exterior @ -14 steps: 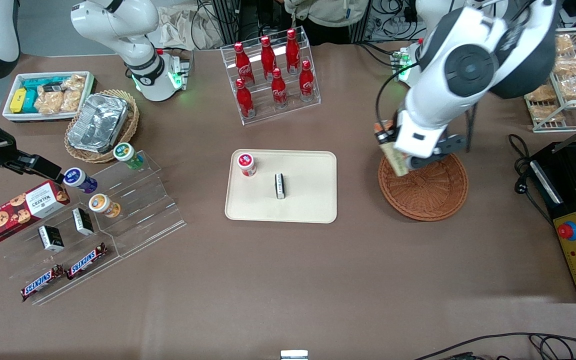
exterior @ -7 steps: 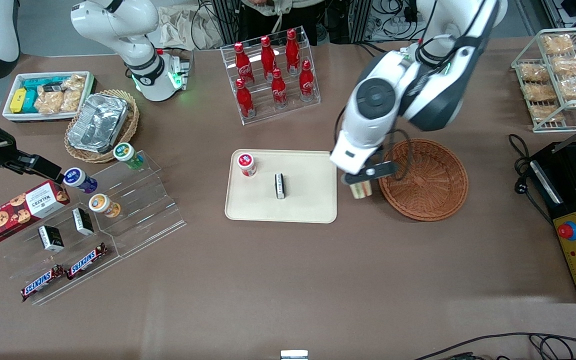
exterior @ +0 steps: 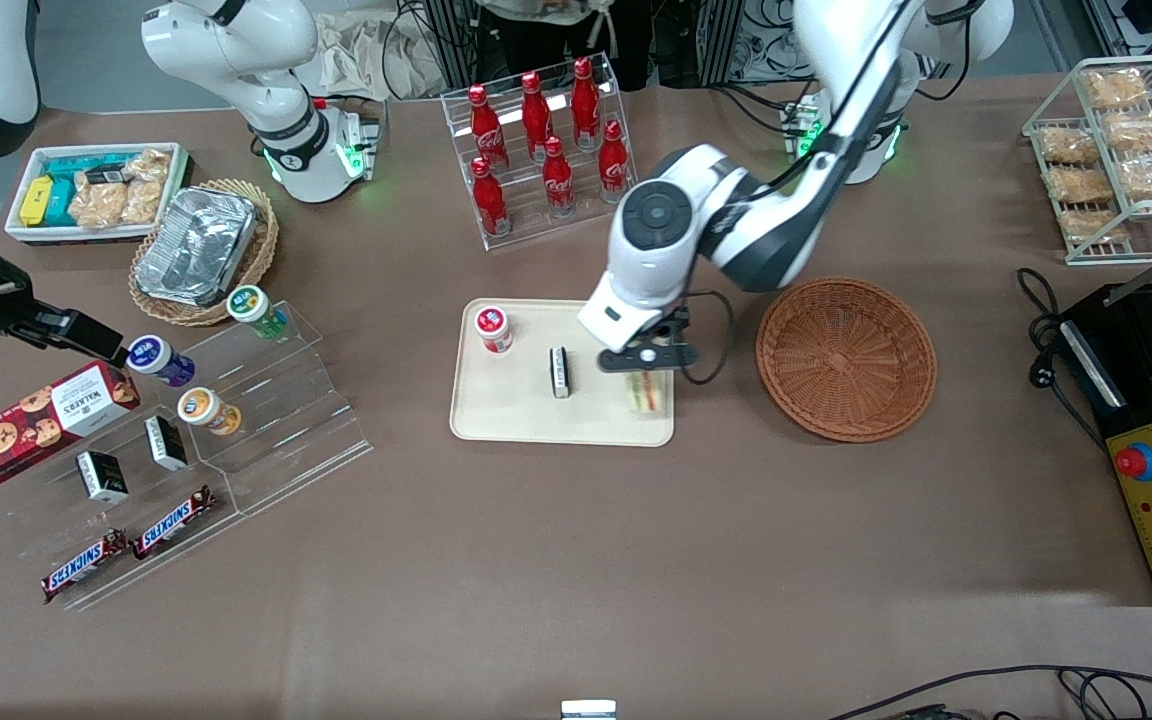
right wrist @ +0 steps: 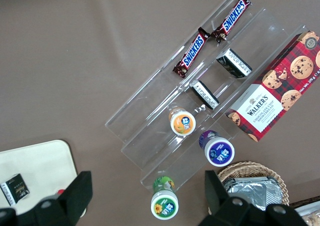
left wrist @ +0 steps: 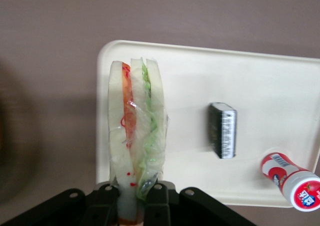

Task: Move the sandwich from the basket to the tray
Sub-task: 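Carry the held sandwich over to the white tray, then lower the sandwich onto the tray and open the left gripper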

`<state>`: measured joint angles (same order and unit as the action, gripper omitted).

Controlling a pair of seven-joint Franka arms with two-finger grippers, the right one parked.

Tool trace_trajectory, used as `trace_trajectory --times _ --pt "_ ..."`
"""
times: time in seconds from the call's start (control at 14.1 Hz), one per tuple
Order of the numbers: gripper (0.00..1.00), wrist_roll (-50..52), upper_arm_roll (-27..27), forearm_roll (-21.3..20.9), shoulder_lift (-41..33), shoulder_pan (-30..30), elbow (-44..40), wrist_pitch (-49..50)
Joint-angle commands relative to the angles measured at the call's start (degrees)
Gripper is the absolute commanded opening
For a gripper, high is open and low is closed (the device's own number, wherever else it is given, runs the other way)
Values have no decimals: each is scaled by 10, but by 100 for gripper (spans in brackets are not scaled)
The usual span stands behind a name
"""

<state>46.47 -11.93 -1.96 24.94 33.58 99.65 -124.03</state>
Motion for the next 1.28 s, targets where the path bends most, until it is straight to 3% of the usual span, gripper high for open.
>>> trace_trajectory --times 0.0,0.5,0.57,0.64,0.71,0.78,1.2 --pt "0 1 6 -11 27 20 15 -59" --pt "0 2 9 -62 42 16 61 -66" --pt "7 5 9 -62 42 13 61 -64" --pt "44 10 9 -62 42 12 61 -62" --pt "89 8 9 -62 40 11 61 -60" --pt "98 11 12 -62 36 10 60 -59" --pt "99 13 14 -59 -51 -54 44 28"
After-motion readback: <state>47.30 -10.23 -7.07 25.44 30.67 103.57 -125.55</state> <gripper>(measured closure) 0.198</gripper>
